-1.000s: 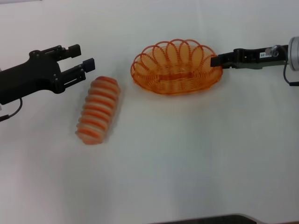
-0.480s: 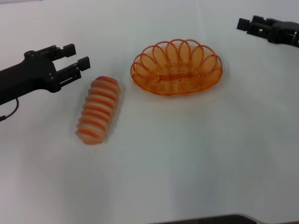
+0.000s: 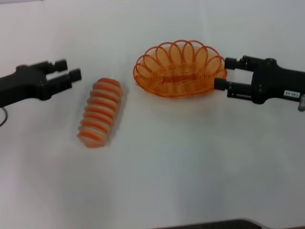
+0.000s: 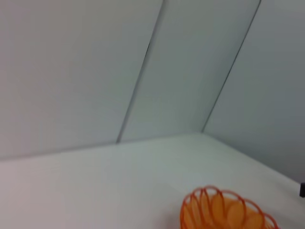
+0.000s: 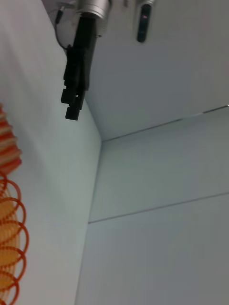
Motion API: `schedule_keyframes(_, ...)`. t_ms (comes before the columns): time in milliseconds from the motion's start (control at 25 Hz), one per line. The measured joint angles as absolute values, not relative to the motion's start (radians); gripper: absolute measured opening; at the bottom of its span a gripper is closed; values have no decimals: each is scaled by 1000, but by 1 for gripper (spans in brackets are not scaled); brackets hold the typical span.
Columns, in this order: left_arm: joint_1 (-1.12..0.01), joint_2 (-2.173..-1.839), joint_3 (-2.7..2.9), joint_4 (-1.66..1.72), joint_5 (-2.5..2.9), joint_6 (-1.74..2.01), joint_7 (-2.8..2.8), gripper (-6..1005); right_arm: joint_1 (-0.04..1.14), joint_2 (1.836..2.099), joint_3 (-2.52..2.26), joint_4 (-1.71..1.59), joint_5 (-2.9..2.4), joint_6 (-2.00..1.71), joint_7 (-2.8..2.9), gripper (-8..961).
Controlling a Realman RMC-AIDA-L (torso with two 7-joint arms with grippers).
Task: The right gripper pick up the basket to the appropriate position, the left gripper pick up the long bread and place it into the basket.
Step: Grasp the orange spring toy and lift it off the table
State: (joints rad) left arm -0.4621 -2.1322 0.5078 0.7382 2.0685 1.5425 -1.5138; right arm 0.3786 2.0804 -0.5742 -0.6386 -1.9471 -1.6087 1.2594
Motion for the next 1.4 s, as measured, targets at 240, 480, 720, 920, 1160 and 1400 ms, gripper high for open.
schedule_keyframes(240, -474, -2140, 632, 1053, 2261, 1651, -2064, 566, 376, 2081, -568, -628, -1968, -1585, 1242, 747)
schedule_keyframes(480, -521, -2155, 875, 1191, 2422, 1627, -2442, 566, 383, 2082, -566, -609, -1966, -1550, 1217, 746)
schedule_keyframes(720, -583, -2161, 1085, 1188, 2527, 1531, -2634, 566, 390, 2082, -560, -607, -1965, -1541, 1217, 745)
schedule_keyframes(920, -617, -2162, 1169, 1169, 2573, 1471, -2702, 566, 389, 2082, -544, -604, -1965, -1539, 1216, 745)
schedule_keyframes(1160, -664, -2161, 1198, 1092, 2614, 1433, -2717, 565, 394, 2080, -526, -583, -1965, -1530, 1199, 744)
schedule_keyframes(1400, -672, -2162, 1218, 1081, 2620, 1417, -2717, 561, 396, 2080, -524, -583, -1965, -1525, 1199, 744)
